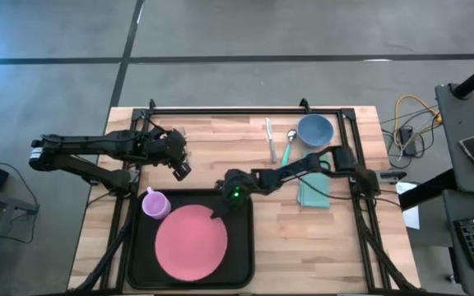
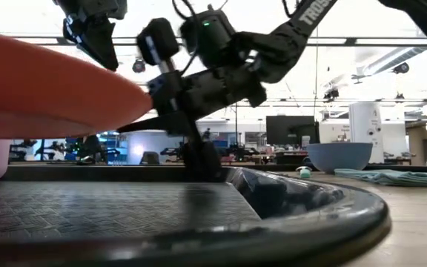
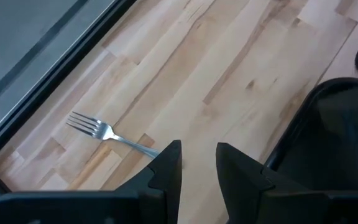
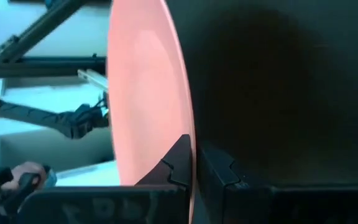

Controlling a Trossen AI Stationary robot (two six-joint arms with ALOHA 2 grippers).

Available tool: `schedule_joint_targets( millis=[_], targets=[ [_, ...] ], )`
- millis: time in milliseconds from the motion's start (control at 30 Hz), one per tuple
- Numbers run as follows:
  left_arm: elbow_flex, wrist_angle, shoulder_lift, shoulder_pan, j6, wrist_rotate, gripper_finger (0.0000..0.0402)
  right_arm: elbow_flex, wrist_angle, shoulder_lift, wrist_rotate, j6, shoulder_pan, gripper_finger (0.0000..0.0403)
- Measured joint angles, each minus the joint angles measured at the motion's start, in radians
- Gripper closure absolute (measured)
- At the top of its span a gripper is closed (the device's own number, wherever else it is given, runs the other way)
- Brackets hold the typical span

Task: Set up tray
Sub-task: Put the pink plate on the black tray

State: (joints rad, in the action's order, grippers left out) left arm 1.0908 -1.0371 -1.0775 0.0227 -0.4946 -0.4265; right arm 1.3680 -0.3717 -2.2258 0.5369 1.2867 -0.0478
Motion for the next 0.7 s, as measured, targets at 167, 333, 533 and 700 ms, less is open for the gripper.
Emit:
schedule_joint_targets(
  millis=[167, 333, 533, 700],
  targets=[
    [0.000, -0.003, 0.000, 0.000, 0.029, 0.003, 0.0321, 0.070, 0.018, -0.064, 0.033, 0.020, -0.007, 0.0394],
    [-0.006, -0.003, 0.000, 0.000, 0.030, 0.004, 0.0321, 0.104, 0.033, -0.088, 0.027, 0.012, -0.009, 0.0394],
    [-0.015, -0.003, 0.000, 0.000, 0.030, 0.005, 0.0321, 0.107, 0.132, -0.077, 0.008, -0.039, -0.012, 0.0363],
    [-0.018, -0.003, 0.000, 0.000, 0.030, 0.005, 0.0321, 0.105, 0.147, -0.065, -0.040, -0.069, -0.015, 0.0311]
  ],
)
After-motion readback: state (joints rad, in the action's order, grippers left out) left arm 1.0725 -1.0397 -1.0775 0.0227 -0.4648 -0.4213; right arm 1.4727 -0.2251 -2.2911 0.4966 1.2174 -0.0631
